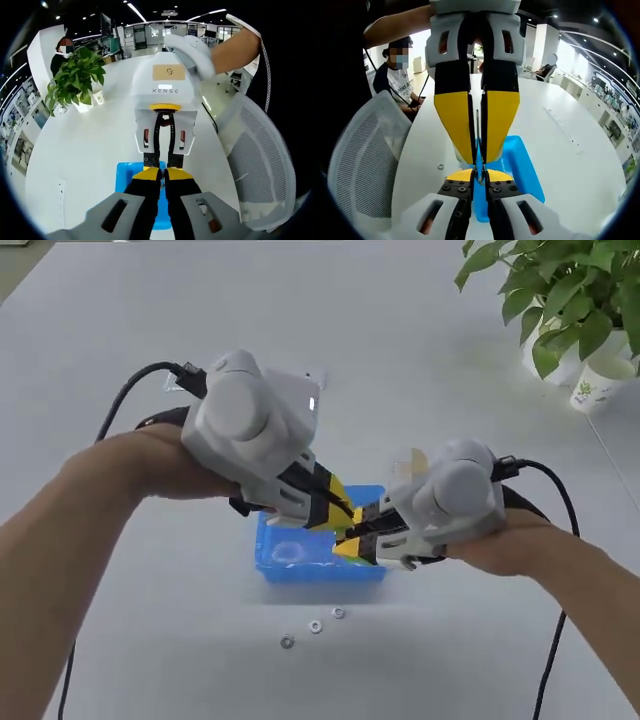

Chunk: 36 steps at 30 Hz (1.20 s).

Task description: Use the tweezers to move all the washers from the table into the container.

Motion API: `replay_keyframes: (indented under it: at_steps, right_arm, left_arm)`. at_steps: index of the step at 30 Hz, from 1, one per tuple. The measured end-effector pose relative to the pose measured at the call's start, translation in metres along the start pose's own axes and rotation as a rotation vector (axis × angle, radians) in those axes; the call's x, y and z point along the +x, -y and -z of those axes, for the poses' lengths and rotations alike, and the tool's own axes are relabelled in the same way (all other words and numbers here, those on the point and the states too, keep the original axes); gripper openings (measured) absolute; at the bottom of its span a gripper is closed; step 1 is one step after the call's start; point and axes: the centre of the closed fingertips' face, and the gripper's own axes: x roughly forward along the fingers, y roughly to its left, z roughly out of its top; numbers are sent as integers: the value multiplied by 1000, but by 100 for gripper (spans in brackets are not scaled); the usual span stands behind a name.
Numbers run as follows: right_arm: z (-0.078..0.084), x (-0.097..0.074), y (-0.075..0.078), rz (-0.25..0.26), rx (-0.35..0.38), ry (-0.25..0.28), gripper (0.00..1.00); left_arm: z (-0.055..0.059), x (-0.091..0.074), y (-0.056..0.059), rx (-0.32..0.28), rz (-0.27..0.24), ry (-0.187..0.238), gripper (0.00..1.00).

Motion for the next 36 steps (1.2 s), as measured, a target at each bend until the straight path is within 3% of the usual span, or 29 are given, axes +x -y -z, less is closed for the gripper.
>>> replay_keyframes:
  at_steps: [14,36]
  right_arm:
    - [14,17,23,0,-17,-19,10]
    - [47,41,33,-26,24,-46,10]
  left_arm:
    - [19,12,-23,6,-24,-20,7]
    - [45,40,-36,-21,-18,-28,7]
